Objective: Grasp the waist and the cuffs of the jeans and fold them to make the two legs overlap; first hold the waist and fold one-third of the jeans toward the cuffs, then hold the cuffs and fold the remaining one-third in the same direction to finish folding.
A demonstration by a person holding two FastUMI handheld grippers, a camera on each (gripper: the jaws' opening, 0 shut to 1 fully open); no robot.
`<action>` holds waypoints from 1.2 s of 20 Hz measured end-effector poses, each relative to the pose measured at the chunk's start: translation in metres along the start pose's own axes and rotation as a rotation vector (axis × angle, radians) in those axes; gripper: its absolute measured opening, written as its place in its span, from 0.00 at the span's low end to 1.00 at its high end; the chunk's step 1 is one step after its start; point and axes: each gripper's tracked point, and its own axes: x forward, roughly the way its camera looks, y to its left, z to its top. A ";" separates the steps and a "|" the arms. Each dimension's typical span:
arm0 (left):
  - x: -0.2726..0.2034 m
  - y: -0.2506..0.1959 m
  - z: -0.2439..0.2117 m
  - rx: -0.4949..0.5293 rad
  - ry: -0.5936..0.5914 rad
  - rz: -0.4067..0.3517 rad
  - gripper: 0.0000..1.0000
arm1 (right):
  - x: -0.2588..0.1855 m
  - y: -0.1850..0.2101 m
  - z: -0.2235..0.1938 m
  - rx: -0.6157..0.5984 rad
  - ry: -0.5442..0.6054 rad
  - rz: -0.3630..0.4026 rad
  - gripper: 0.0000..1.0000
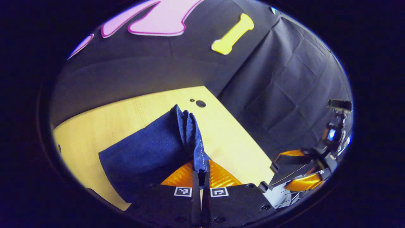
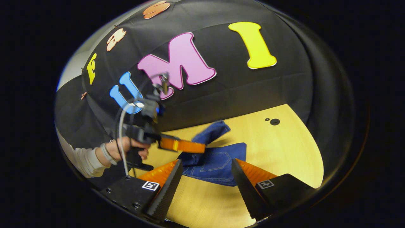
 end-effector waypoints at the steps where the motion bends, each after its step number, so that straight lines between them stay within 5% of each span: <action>1: 0.017 0.001 -0.016 0.021 0.060 0.041 0.07 | -0.005 -0.009 -0.001 0.014 -0.001 -0.011 0.95; 4: 0.041 -0.003 -0.057 -0.015 0.170 0.101 0.13 | -0.013 -0.038 -0.014 -0.062 0.034 -0.066 0.95; 8: 0.035 -0.011 -0.032 -0.052 0.006 0.124 0.27 | -0.011 -0.049 -0.014 -0.124 0.055 -0.065 0.95; 9: 0.026 -0.016 -0.016 -0.060 -0.078 0.133 0.60 | -0.011 -0.050 -0.010 -0.139 0.051 -0.066 0.95; 11: 0.005 -0.023 0.011 -0.065 -0.296 0.159 0.98 | -0.013 -0.049 0.001 -0.192 0.023 -0.072 0.96; 18: -0.127 -0.015 0.016 0.062 -0.647 0.463 0.98 | -0.036 -0.004 0.038 -0.346 -0.172 -0.101 0.97; 24: -0.180 -0.055 -0.032 0.076 -0.895 0.603 0.97 | -0.094 0.086 0.038 -0.430 -0.305 -0.104 0.96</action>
